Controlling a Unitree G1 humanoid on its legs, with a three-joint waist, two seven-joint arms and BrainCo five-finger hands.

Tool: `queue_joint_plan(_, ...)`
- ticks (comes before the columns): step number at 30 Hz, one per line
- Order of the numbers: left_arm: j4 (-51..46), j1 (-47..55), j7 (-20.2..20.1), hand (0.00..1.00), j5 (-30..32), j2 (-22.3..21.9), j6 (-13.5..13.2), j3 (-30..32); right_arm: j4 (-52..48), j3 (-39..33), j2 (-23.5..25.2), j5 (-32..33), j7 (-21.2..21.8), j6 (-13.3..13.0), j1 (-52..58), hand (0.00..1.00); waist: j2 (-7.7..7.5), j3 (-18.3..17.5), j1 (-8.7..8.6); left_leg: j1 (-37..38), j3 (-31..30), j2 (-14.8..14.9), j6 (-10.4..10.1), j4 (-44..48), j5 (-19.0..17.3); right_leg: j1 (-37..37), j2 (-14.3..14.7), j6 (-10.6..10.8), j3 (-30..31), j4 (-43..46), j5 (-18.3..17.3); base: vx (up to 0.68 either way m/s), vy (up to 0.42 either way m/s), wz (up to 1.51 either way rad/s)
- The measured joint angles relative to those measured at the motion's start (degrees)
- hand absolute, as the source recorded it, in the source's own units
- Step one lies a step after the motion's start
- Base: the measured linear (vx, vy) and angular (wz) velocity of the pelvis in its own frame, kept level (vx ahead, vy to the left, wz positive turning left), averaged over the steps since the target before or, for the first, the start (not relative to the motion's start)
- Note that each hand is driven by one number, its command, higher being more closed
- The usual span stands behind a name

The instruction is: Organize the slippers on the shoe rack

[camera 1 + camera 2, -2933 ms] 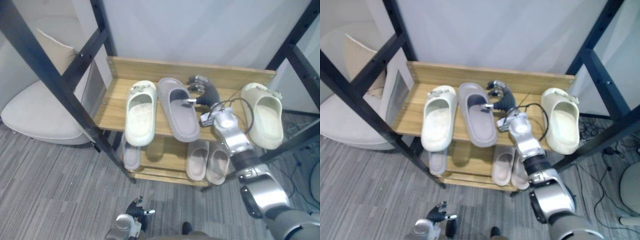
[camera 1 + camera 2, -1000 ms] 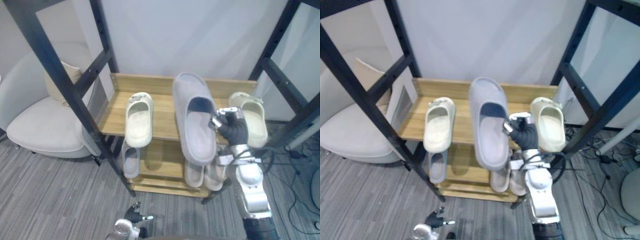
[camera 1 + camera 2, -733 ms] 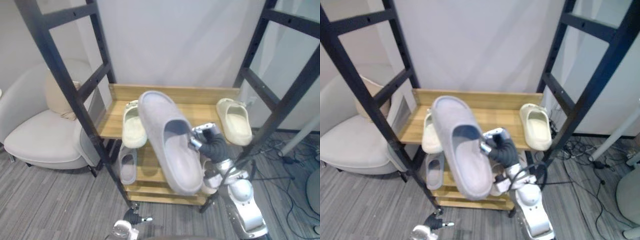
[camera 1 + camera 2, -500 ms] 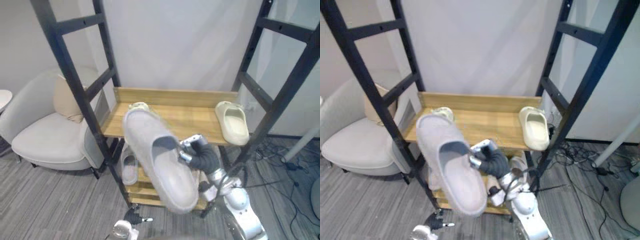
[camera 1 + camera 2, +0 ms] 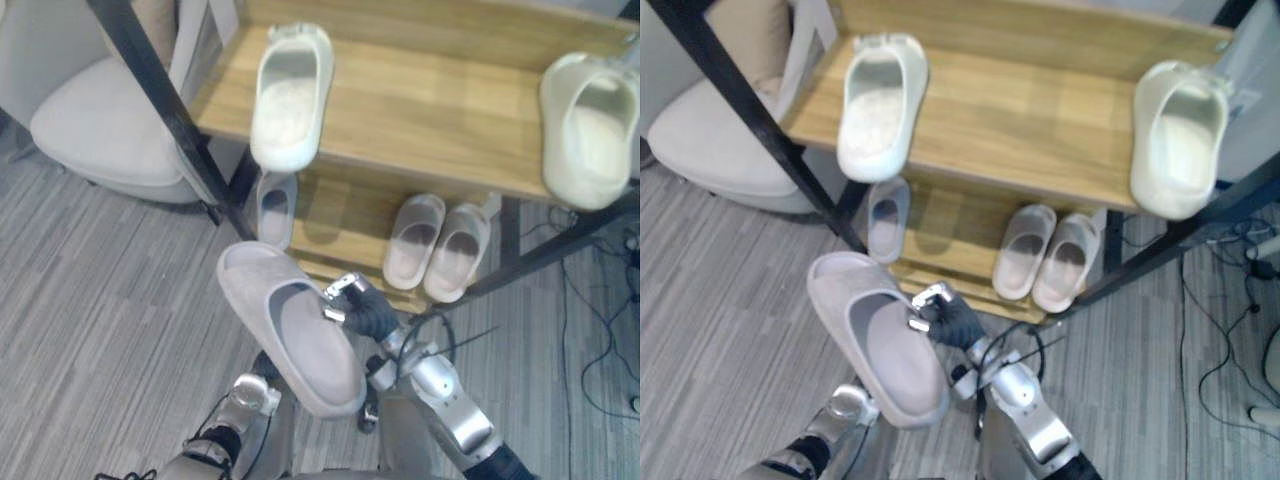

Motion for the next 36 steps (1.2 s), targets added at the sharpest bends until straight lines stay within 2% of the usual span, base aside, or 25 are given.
queue_joint_plan(5,-6.5,-1.2,0.9,0.00,-1.4,-0.9,-0.2,7.2,-0.1,-3.4,1.8,-2.2,-3.2,0.0,-3.1,1.00,0.39,2.8,0.32,-10.5,0.3,0.4,0.6,13.4,-4.5,-9.0,0.0,0.3,0.9,11.4,-4.2,-0.07,0.015,0.00)
queue_joint_plan(7,-9.0,-3.2,1.5,0.00,-2.1,-1.7,-0.5,10.3,-0.1,-6.6,1.7,-3.6,-5.7,0.0,-5.1,1.00,0.43,4.2,1.06,-16.0,0.4,0.7,0.6,19.3,-6.3,-13.8,0.0,0.2,1.2,16.7,-6.1,-0.07,0.023,0.00)
queue_joint_plan(10,-12.4,-5.1,1.6,0.00,-3.1,-2.4,-0.9,13.4,-0.1,-11.0,1.6,-4.5,-8.4,0.0,-7.6,1.00,0.03,5.4,2.34,-21.7,1.0,1.3,0.4,24.1,-7.5,-19.5,0.1,-0.2,2.1,21.8,-7.7,-0.07,0.007,-0.03)
queue_joint_plan(16,-16.7,-7.1,1.7,0.00,-5.5,-2.6,-1.8,17.8,-0.1,-16.3,1.5,-6.9,-13.9,0.0,-14.2,1.00,-0.09,6.3,3.38,-29.7,1.3,2.2,0.1,30.6,-9.1,-27.4,0.5,-0.3,3.0,28.4,-9.7,-0.02,0.000,-0.02)
queue_joint_plan(17,-17.9,-7.7,1.7,0.00,-6.2,-2.6,-1.8,18.3,0.0,-17.7,1.5,-9.0,-15.9,0.0,-16.4,1.00,-0.15,6.6,3.47,-31.5,1.3,2.3,0.0,32.0,-9.5,-29.2,0.6,-0.3,3.3,30.0,-10.3,0.00,0.000,0.00)
queue_joint_plan(24,-18.8,-8.6,3.1,0.00,-7.7,-1.9,-2.2,19.8,3.2,-22.3,1.3,-13.5,-22.0,0.8,-22.7,1.00,-0.16,6.8,4.20,-34.8,1.9,2.9,-0.1,33.7,-10.0,-33.1,1.0,-0.4,3.9,32.1,-10.9,0.01,-0.015,-0.03)
queue_joint_plan(27,-13.9,-7.2,4.1,0.00,-7.6,0.0,0.1,19.8,7.8,-24.2,1.3,-15.1,-24.4,2.3,-27.1,1.00,-0.18,6.9,4.55,-36.5,2.0,3.0,-0.1,34.2,-10.0,-34.5,1.0,-0.4,3.7,32.6,-11.1,0.02,-0.013,0.04)
queue_joint_plan(31,-10.7,-3.5,5.2,0.00,-8.0,-0.1,1.3,19.1,13.4,-24.3,1.3,-15.2,-25.5,3.1,-33.4,1.00,-0.19,6.9,4.93,-38.3,2.3,3.2,-0.1,35.2,-10.0,-35.9,1.0,-0.6,3.7,33.2,-11.3,0.02,-0.005,0.03)
queue_joint_plan(36,-10.6,-2.5,5.2,0.00,-8.8,-0.1,1.2,17.1,18.9,-24.0,1.5,-15.0,-25.4,3.3,-39.4,1.00,-0.18,6.9,5.99,-39.3,2.7,3.3,0.0,35.3,-10.0,-37.2,0.9,-0.1,4.0,33.8,-11.6,0.00,-0.001,0.01)
